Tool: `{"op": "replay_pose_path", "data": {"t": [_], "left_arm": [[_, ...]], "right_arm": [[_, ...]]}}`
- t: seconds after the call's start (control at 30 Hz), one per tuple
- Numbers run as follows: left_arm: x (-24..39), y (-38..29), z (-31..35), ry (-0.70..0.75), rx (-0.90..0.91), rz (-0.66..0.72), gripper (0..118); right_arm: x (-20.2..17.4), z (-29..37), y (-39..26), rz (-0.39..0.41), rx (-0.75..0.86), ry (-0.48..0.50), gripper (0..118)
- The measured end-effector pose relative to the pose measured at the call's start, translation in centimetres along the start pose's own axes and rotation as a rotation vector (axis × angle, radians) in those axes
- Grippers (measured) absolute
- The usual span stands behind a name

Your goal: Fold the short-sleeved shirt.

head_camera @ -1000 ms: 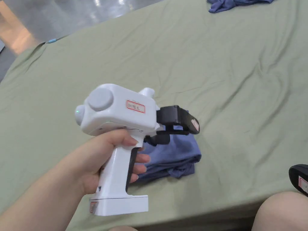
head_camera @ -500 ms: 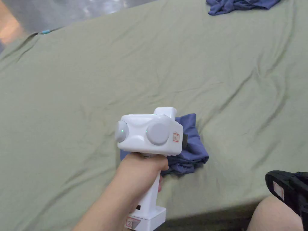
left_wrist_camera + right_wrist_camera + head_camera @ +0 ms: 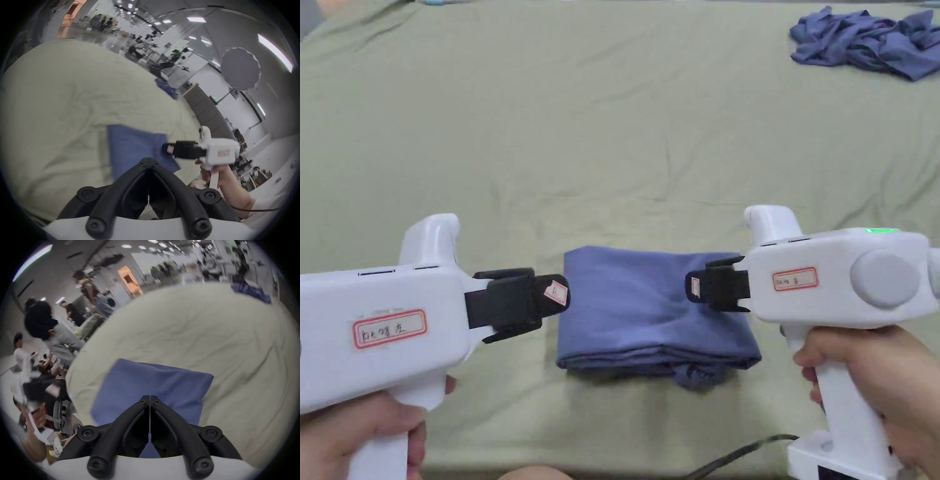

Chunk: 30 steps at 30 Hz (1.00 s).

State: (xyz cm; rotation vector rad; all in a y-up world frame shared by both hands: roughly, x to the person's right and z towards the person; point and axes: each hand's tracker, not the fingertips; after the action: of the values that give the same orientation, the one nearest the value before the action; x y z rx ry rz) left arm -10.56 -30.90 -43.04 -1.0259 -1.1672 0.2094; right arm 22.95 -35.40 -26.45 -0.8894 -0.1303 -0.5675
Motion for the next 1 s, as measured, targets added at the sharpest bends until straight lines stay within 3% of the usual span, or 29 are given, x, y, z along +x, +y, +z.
{"op": "replay_pose_path", "data": {"t": [0.07,0.17,0.2,0.27,0.3,0.47,0.5,0.53,0.57,0.63,0.7,0.8,0.9,0.93,1.0], "left_arm": [[-2.3,-0.9,-0.1,0.044,-0.044,0.047,0],[-5.6,-1.2,-1.2,-0.07,-0.075,0.121,1],[-6.8,-1.1,-2.0,-0.109,-0.077,0.181,20],[-8.8,-0.5,-4.3,-0.19,-0.111,0.305,88],[-9.3,-0.1,-5.7,-0.219,-0.139,0.34,100],[-8.7,1.6,-12.4,-0.255,-0.237,0.342,100],[-8.3,1.9,-13.3,-0.279,-0.234,0.343,91],[-7.7,2.3,-14.1,-0.321,-0.247,0.34,65],[-7.2,2.6,-14.6,-0.302,-0.255,0.328,25],[-5.7,3.1,-15.4,-0.174,-0.288,0.225,24],[-5.1,3.5,-14.6,-0.179,-0.3,0.155,24],[-4.7,5.0,-11.5,-0.133,-0.29,0.101,23],[-6.3,7.9,-6.4,0.01,-0.308,-0.092,23],[-7.3,9.1,-4.3,0.073,-0.314,-0.119,23],[-10.9,11.8,-0.2,0.226,-0.331,-0.141,23]], "right_arm": [[1.2,-2.5,0.1,-0.056,-0.085,-0.026,4],[2.2,-2.3,-0.5,-0.09,-0.061,0.028,4],[2.3,-1.8,-0.8,-0.091,-0.064,0.026,4],[2.6,-1.7,-1.2,-0.088,-0.068,0.019,4],[2.7,-1.6,-1.3,-0.091,-0.068,0.019,4],[1.8,-1.1,-1.8,-0.091,-0.063,0.009,4],[1.6,-1.1,-1.8,-0.083,-0.062,0.003,4],[1.4,-1.0,-1.8,-0.073,-0.062,-0.002,4],[1.2,-0.8,-1.7,-0.065,-0.063,-0.007,4],[0.8,0.2,-1.7,-0.028,-0.048,-0.013,4],[0.4,2.1,-1.8,0.003,-0.026,0.006,4],[-0.3,6.6,-1.7,0.048,0.075,0.091,4],[-1.1,11.7,-1.5,0.061,0.133,0.133,4],[-1.5,13.5,-1.7,0.035,0.141,0.202,4],[-2.8,16.8,-2.6,0.058,0.235,0.31,4]]}}
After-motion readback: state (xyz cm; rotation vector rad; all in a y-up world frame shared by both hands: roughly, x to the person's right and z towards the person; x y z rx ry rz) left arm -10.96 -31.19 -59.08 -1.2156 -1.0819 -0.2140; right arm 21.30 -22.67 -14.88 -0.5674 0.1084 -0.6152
